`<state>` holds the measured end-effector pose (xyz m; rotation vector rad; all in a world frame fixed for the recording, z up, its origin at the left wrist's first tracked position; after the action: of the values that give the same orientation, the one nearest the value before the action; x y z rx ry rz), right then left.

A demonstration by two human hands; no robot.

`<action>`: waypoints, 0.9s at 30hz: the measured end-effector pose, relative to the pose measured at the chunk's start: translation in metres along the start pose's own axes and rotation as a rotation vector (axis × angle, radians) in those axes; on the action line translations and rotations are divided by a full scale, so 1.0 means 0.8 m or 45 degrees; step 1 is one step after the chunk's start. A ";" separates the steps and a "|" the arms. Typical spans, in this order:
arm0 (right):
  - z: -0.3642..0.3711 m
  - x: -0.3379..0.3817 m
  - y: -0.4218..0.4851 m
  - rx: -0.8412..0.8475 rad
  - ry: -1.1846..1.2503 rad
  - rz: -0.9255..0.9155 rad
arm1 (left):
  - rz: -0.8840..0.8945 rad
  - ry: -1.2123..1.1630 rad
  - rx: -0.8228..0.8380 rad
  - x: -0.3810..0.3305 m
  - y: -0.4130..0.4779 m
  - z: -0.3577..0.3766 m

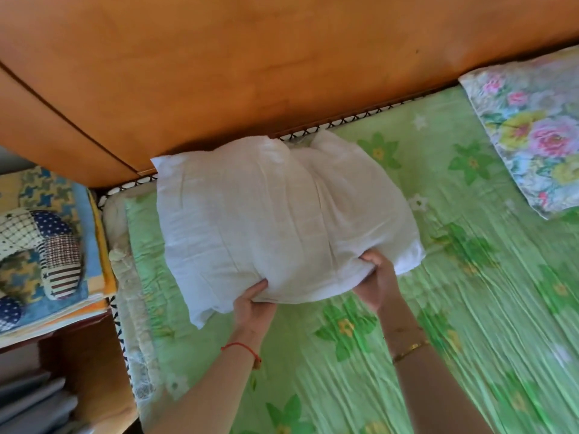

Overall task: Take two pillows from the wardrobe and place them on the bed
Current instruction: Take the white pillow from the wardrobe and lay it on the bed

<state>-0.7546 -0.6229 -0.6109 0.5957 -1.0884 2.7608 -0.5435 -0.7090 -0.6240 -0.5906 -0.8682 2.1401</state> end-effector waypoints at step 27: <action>0.093 0.151 0.089 -0.496 -2.205 -0.387 | 0.967 2.535 0.013 -0.090 0.027 0.185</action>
<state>-0.8590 -0.7304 -0.5580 2.8048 -1.3083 1.1573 -0.6025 -0.8341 -0.5322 -2.5130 0.5992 0.9305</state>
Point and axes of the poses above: each hand's wrist, its own y-axis towards the middle knuckle, its own z-axis out of the palm, x = y × z, the point moved 4 cm from there along y, towards the middle knuckle, and after that the axes turned 13 degrees about x, right-handed, at the moved point
